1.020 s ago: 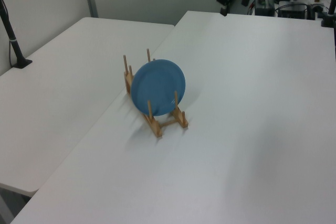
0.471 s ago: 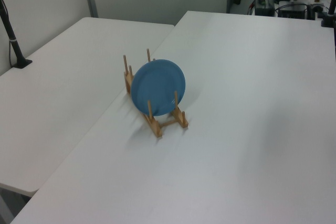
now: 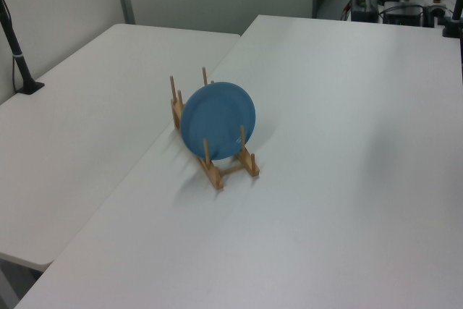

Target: Place plate in plate rack

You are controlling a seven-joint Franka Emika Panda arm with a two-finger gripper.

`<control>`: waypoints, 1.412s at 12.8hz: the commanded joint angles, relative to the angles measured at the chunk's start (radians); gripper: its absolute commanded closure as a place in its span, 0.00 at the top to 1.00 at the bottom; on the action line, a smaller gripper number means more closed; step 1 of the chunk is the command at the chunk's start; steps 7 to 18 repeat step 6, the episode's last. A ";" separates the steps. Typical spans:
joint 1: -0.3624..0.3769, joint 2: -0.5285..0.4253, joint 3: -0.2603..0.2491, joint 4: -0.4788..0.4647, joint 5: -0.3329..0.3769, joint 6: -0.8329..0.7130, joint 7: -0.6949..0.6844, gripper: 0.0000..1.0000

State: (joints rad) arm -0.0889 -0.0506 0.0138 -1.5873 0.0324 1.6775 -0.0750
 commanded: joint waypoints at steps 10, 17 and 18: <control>0.018 -0.011 -0.003 -0.016 0.021 -0.015 -0.009 1.00; 0.018 -0.011 -0.003 -0.016 0.021 -0.015 -0.009 1.00; 0.018 -0.011 -0.003 -0.016 0.021 -0.015 -0.009 1.00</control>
